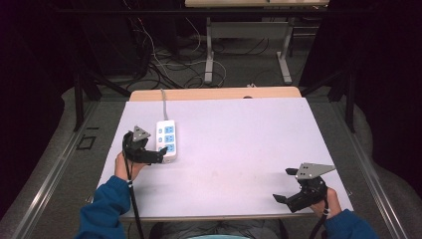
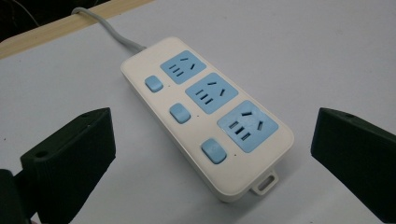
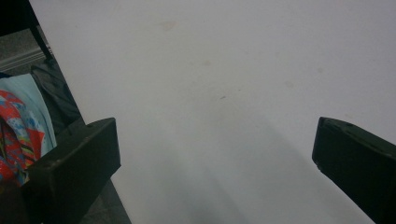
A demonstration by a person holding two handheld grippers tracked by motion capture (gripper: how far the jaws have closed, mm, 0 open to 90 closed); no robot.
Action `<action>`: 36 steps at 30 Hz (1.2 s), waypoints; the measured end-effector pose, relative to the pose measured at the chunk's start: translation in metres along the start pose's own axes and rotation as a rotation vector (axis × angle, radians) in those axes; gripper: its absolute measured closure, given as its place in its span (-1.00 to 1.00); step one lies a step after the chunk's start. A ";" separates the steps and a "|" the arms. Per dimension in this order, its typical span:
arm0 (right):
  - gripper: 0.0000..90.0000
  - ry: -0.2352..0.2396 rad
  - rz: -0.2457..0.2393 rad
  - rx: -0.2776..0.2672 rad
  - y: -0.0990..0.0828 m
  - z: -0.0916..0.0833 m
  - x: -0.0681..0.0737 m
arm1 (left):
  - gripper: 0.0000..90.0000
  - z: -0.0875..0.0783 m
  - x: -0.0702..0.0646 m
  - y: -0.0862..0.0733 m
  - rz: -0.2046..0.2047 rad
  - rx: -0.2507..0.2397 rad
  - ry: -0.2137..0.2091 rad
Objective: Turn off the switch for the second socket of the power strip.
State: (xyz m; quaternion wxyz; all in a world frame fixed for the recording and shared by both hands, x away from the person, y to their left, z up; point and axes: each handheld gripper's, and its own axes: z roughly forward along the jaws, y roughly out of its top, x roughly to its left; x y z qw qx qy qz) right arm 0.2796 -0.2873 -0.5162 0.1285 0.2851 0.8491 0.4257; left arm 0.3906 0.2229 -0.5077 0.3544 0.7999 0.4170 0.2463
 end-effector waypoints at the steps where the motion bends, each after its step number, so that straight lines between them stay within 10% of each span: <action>1: -0.99 0.000 -0.001 0.000 0.000 0.000 0.000 | -1.00 -0.002 -0.001 0.000 0.003 -0.001 -0.002; 36: -0.99 0.003 -0.021 0.010 0.000 -0.002 0.000 | -1.00 -0.051 -0.051 -0.036 0.107 0.038 -0.087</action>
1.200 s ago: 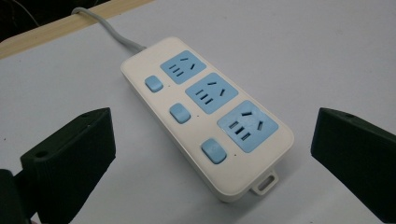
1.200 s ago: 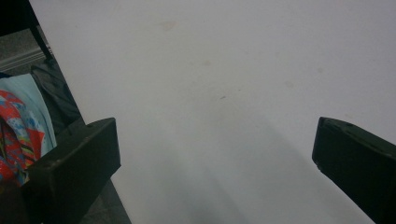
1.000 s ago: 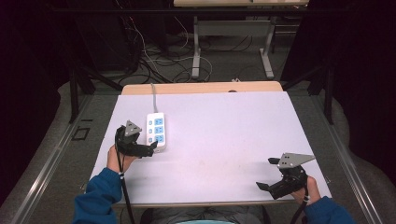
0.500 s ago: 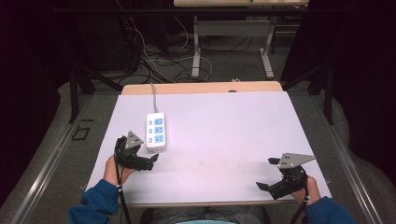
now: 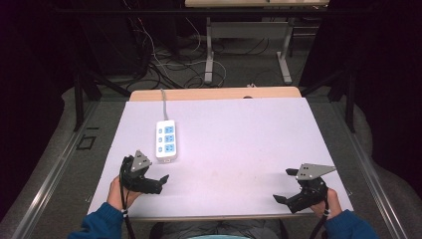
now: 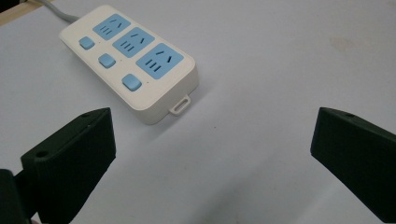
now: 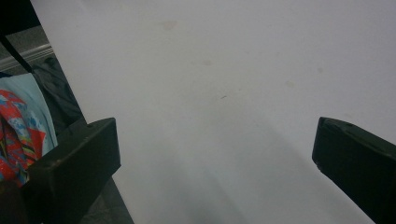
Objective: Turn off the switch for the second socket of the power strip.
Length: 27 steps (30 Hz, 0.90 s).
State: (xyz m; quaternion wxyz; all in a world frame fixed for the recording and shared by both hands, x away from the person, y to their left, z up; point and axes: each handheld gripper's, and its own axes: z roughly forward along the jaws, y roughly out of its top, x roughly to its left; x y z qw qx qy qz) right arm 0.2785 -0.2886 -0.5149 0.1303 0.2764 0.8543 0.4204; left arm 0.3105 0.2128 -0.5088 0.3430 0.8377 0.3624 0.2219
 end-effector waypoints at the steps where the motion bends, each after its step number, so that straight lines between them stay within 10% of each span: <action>1: -0.99 0.000 0.000 0.000 0.000 0.000 0.000 | -1.00 -0.002 -0.001 0.000 0.005 0.009 -0.003; 27: -0.99 0.004 0.008 0.006 0.000 0.000 0.002 | -1.00 -0.017 -0.015 -0.019 0.021 -0.036 -0.011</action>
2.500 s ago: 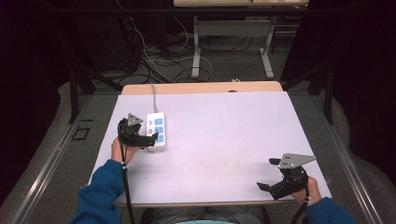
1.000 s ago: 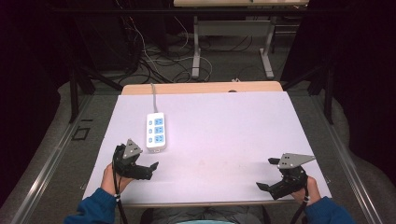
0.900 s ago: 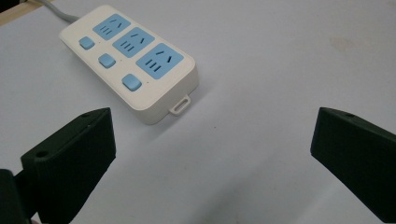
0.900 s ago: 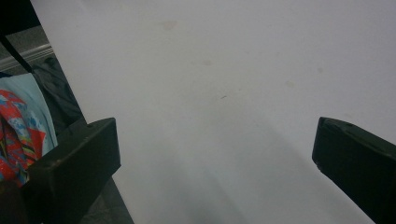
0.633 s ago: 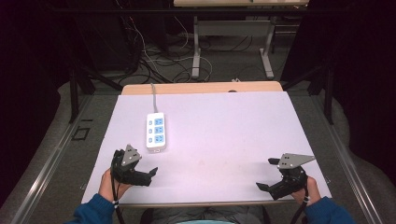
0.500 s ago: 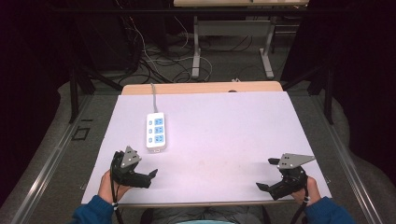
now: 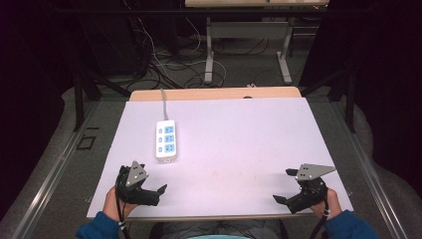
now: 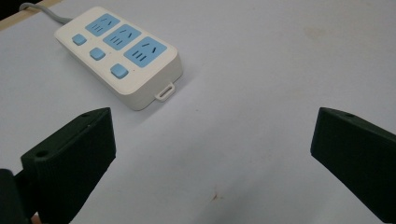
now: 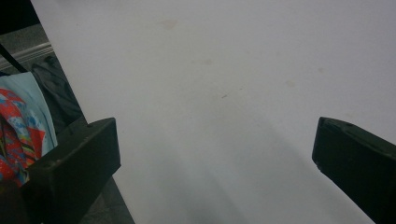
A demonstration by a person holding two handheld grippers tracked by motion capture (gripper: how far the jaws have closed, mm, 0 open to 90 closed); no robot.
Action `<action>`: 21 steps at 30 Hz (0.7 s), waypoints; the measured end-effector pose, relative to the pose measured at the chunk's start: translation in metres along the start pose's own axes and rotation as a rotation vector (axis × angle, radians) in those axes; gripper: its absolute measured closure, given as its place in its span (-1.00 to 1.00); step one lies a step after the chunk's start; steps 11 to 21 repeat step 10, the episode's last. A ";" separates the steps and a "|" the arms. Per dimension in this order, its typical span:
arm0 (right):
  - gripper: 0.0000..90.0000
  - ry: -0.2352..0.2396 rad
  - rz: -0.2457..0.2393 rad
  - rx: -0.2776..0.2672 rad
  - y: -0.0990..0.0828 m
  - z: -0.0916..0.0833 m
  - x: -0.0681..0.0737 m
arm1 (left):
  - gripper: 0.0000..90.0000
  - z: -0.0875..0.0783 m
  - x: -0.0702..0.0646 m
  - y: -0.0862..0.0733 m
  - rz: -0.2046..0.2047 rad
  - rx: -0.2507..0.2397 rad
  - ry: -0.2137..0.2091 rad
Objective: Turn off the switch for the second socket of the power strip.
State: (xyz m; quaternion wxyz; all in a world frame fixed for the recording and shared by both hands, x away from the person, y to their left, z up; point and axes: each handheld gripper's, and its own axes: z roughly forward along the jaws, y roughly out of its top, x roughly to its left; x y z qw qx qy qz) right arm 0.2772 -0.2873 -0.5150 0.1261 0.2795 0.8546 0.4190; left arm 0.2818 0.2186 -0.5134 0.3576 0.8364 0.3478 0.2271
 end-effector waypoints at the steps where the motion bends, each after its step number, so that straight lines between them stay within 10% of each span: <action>1: -0.99 -0.003 -0.004 0.001 0.000 0.000 0.000 | -1.00 0.000 0.000 -0.001 -0.007 -0.004 -0.001; 21: -0.99 -0.002 -0.002 -0.007 0.000 0.001 0.000 | -1.00 0.001 0.001 0.000 0.003 0.003 -0.004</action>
